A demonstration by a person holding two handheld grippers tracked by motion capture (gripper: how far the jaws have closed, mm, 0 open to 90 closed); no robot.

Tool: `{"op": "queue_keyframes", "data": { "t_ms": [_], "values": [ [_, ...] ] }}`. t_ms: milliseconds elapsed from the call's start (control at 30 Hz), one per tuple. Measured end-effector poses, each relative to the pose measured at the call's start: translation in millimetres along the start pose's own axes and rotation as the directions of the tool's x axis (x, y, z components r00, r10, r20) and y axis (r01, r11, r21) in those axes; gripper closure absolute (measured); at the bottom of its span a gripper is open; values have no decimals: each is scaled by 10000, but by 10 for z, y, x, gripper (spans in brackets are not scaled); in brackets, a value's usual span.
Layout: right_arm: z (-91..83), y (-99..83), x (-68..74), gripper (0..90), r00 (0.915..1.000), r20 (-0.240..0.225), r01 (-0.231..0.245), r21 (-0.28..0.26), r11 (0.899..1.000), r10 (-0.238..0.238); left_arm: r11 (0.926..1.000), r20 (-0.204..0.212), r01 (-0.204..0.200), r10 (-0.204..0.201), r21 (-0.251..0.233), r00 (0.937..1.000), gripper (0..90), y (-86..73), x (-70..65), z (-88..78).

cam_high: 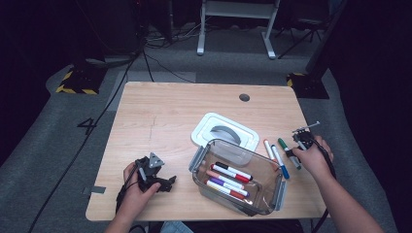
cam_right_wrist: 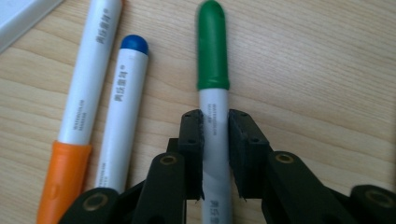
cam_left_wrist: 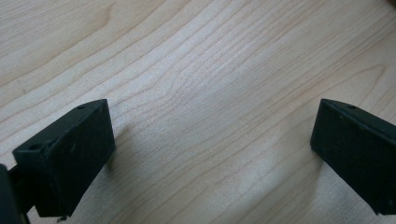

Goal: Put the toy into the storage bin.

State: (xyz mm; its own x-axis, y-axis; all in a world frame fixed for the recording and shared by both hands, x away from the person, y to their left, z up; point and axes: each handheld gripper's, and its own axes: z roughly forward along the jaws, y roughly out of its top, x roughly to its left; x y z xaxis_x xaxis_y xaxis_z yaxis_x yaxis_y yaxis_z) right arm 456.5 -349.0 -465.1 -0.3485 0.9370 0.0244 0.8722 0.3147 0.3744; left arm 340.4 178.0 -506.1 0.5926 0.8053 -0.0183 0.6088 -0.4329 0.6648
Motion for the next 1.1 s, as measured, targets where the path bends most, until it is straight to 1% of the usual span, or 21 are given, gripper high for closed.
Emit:
{"op": "queue_keyframes", "data": {
  "t_ms": [100,200,233,300,333,367,433,467,533,600,633,733,767,800,833,867,900,967,1000,1067,1100],
  "values": [
    [-2,-1,-20,770,9998,-59,-184,-19,9998,184,10000,0,-1,1,1,10000,2,0,0,0],
    [-35,1,-22,770,9996,-147,-255,-104,9996,253,10000,0,0,0,-1,10000,1,0,0,0],
    [-83,9,-24,771,9995,-209,-252,-201,9995,247,10000,-1,0,0,-1,10000,1,0,0,0],
    [-104,13,-26,770,9995,-218,-232,-250,9994,227,10000,-1,1,-1,-1,10000,1,0,0,0],
    [-140,19,-25,770,9991,-273,-336,-375,9987,325,10000,0,2,-2,-1,10000,1,0,0,0],
    [-169,24,-27,770,9988,-375,-331,-397,9987,316,10000,0,2,-2,-2,10000,2,0,0,0],
    [-257,38,-15,770,9991,-367,-248,-589,9980,227,10000,-1,-1,1,0,10000,1,0,0,0],
    [-257,38,-15,770,9991,-367,-248,-589,9980,227,10000,-1,-1,1,0,10000,2,0,0,0],
    [-327,50,-1,771,9987,-484,-210,-731,9971,175,10000,-1,0,0,0,10000,1,0,0,0],
    [-437,69,31,770,9983,-577,-77,-941,9955,23,10000,0,-1,1,0,10000,2,0,0,0],
    [-437,69,31,770,9983,-577,-77,-941,9955,23,10000,0,-1,1,0,10000,2,0,0,0],
    [-538,91,82,770,9976,-659,112,-1172,9930,-191,10000,-1,-1,1,1,10000,1,0,0,0],
    [-610,106,130,770,9966,-747,235,-1315,9910,-335,10000,-1,1,-1,-1,10000,1,0,0,0],
    [-610,106,130,770,9966,-747,235,-1315,9910,-335,10000,-1,1,-1,-1,10000,2,0,0,0],
    [-686,122,184,770,9954,-808,394,-1438,9888,-515,10000,-8,3,-3,-8,10000,1,0,-1,0],
    [-686,122,184,770,9954,-808,394,-1438,9888,-515,10000,-2,0,0,0,10000,1,0,0,0],
    [-762,138,238,770,9936,-856,597,-1564,9859,-738,10000,-1,-1,1,1,10000,1,0,0,0],
    [-800,145,269,770,9928,-909,632,-1617,9848,-786,10000,-1,-1,1,1,10000,2,0,0,0],
    [-839,152,297,770,9920,-905,723,-1660,9835,-882,10000,1,0,0,0,10000,2,0,0,0],
    [-908,165,351,771,9898,-959,874,-1777,9802,-1056,10000,-1,1,-1,0,10000,2,0,0,0],
    [-973,176,403,770,9871,-1043,1008,-1866,9773,-1217,10000,0,-2,2,1,10000,1,0,0,0]
  ]
}}
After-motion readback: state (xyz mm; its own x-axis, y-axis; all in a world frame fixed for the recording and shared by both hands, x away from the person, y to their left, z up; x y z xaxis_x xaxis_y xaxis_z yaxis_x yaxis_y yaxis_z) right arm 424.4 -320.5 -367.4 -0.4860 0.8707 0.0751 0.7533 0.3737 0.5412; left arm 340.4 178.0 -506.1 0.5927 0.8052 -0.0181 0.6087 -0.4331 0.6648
